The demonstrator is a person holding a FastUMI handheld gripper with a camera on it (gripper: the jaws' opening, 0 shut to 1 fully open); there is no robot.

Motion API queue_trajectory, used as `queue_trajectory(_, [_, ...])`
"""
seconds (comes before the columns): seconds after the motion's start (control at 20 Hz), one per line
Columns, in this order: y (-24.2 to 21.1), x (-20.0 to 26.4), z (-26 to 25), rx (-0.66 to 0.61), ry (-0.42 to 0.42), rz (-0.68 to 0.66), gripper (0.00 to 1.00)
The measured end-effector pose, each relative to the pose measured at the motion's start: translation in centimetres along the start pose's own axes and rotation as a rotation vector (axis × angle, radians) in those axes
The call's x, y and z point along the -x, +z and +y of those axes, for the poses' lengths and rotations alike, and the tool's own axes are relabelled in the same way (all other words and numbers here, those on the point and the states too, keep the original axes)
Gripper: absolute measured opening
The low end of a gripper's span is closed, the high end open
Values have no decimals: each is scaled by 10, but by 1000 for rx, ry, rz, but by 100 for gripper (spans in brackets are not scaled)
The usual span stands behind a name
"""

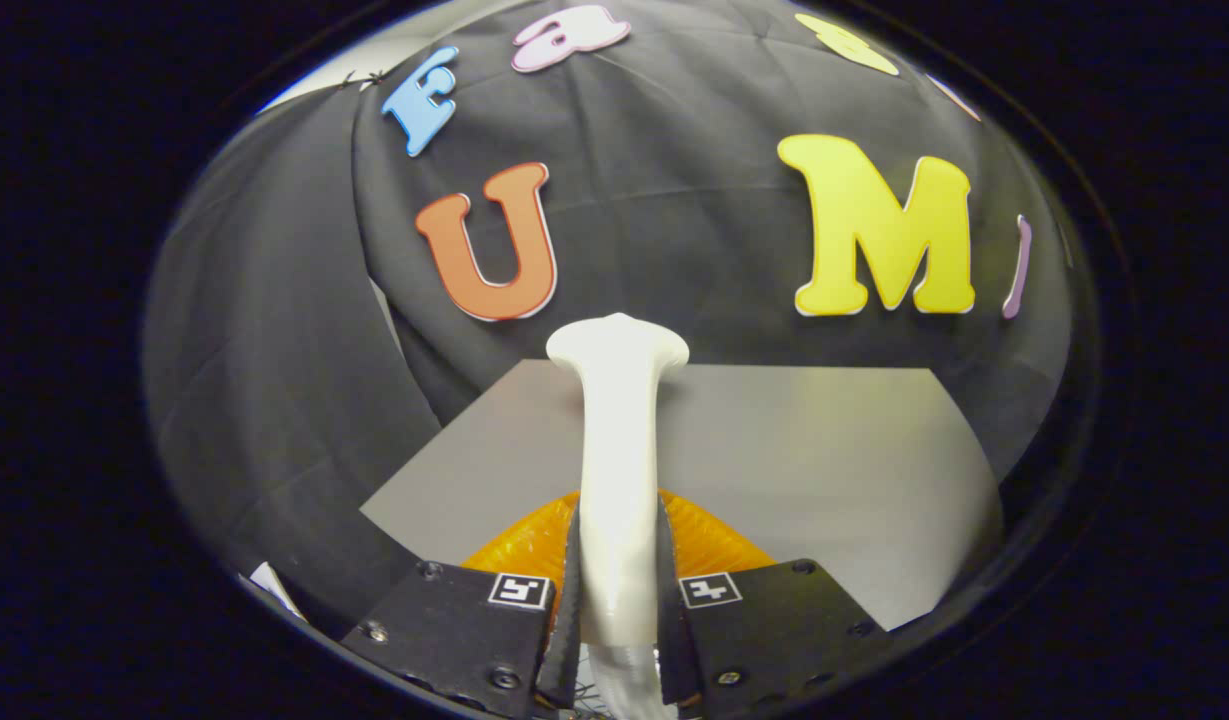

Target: Iron the clothes twice with a garment steamer, once on the left side and once on the right side.

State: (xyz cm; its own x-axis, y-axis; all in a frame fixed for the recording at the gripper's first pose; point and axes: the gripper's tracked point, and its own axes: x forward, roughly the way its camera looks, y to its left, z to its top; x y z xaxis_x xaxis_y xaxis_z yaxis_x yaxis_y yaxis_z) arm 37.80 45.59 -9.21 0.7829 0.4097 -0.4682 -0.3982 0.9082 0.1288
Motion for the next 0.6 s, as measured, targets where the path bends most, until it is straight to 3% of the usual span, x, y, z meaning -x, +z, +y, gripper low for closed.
queue_trajectory(0.6, [46,162,-10,1,104,-238,34])
